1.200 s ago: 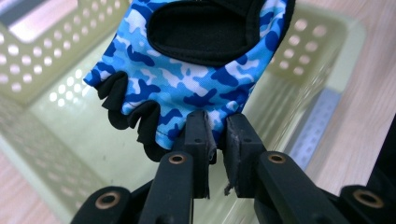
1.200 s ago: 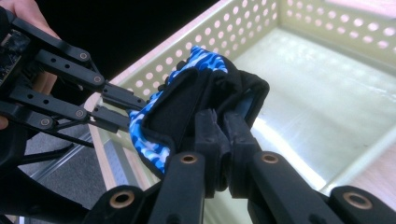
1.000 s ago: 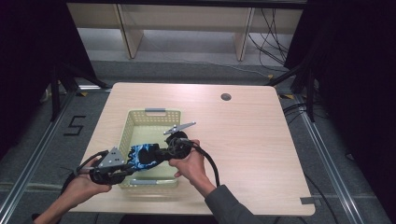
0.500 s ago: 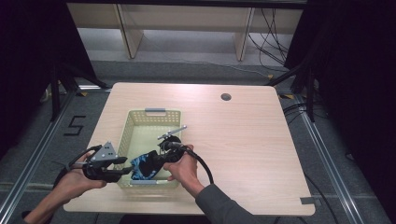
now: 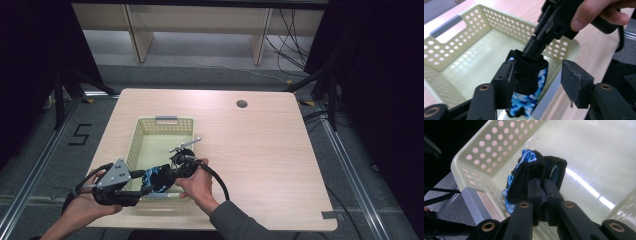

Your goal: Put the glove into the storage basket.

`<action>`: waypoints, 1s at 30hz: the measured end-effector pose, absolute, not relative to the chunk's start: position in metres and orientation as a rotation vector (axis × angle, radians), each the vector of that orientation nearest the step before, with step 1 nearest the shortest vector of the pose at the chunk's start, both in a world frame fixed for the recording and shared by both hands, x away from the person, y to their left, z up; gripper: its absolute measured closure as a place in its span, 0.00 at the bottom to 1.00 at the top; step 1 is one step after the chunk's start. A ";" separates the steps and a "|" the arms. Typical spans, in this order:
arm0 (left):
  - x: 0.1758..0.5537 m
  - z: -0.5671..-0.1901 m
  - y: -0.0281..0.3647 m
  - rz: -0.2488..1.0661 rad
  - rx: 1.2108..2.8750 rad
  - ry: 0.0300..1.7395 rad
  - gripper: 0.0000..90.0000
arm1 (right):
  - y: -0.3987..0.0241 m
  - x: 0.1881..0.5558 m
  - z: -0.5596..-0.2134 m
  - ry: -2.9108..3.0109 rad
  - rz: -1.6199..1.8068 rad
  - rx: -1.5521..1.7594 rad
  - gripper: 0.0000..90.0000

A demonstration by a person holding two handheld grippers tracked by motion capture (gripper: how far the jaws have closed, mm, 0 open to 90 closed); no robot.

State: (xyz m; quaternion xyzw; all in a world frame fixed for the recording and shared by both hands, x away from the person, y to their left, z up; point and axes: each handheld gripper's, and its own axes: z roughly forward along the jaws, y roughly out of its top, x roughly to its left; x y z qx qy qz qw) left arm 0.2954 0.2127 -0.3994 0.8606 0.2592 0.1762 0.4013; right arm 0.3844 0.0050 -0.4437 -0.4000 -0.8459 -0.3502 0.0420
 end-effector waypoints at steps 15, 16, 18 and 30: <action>0.281 -0.407 0.206 0.391 2.110 0.699 0.37 | -0.003 0.384 -0.423 -2.734 -1.120 -1.179 0.63; 0.281 -0.407 0.206 0.391 2.110 0.699 0.36 | -0.007 0.385 -0.419 -2.711 -1.155 -1.177 0.60; 0.277 -0.408 0.205 0.384 2.078 0.708 0.36 | -0.012 0.382 -0.414 -2.673 -1.174 -1.220 0.58; 0.256 -0.418 0.180 0.281 2.000 0.668 0.28 | -0.061 0.366 -0.401 -2.717 -1.429 -1.099 0.45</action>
